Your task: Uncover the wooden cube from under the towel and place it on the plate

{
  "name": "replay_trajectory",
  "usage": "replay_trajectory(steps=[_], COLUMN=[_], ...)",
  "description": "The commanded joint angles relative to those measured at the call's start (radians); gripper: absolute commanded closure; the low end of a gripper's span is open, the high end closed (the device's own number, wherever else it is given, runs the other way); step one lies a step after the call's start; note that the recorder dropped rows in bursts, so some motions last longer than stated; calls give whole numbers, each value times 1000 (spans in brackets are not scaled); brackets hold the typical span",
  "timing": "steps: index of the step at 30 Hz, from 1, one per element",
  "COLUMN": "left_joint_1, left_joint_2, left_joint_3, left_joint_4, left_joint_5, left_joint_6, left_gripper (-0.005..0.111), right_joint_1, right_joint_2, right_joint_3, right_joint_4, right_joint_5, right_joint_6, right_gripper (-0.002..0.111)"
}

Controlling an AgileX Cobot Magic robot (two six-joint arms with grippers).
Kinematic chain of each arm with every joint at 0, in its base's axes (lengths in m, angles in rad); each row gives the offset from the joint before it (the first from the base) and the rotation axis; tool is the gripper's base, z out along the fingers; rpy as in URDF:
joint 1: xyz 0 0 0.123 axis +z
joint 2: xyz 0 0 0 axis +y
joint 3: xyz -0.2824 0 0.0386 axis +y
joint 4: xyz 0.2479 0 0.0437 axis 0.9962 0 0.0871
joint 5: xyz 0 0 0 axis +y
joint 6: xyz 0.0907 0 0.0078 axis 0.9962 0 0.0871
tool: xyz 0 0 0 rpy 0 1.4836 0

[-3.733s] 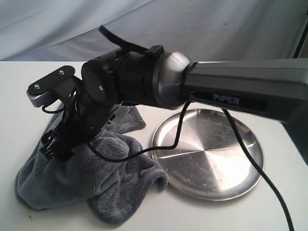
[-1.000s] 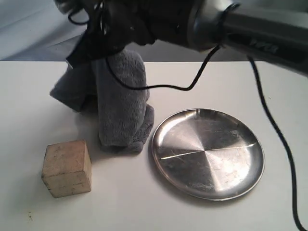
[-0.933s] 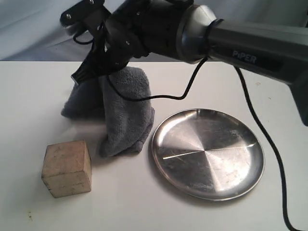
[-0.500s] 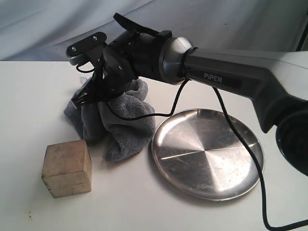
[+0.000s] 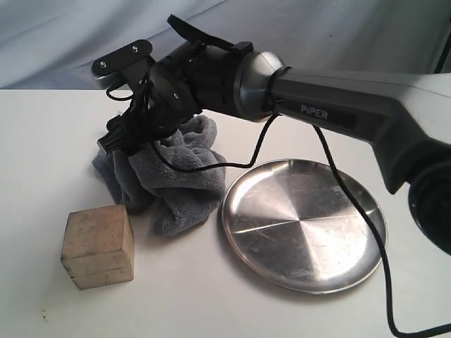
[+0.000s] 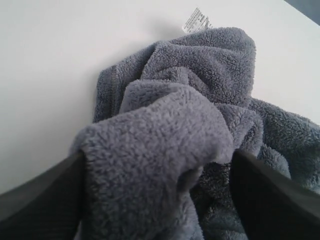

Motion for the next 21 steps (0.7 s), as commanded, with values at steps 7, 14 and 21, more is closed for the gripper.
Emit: replay_trajectory(steps=[7,14,21], left_joint_1=[-1,-1,-1], left_joint_2=[-2,-2,-2], left_joint_3=[4,4,4], left_joint_4=[1,1,1], left_joint_5=[-2,-2,-2], left_joint_6=[-2,-2,0], left_gripper=[105,105,105], right_joint_1=[31,90,92], right_joint_2=[-165,-189,-189], right_joint_3=[-3,-3,-3], right_joint_4=[198,228,364], right_joint_5=[62,241,325], right_joint_6=[-66,-360,-351], right_gripper=[33,33,33])
